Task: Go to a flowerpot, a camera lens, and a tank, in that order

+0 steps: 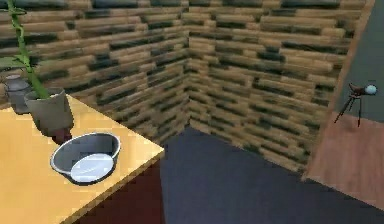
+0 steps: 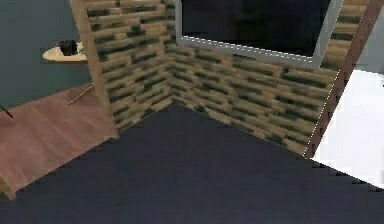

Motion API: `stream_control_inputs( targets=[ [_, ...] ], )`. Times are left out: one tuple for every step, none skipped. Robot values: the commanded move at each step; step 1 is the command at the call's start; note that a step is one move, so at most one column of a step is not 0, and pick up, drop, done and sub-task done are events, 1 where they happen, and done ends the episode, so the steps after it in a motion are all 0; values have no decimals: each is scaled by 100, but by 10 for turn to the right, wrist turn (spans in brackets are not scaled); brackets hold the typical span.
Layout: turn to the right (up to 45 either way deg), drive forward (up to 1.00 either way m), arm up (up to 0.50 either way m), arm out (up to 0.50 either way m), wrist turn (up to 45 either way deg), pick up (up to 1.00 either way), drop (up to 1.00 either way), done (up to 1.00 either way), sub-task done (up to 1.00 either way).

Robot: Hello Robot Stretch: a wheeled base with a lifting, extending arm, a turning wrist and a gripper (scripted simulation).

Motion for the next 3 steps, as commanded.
stream_control_inputs(
  targets=[
    [-360,0,0,0,0,0,0,0,0],
    [0,0,0,0,0,0,0,0,100],
    [450,0,0,0,0,0,0,0,0]
  ],
)
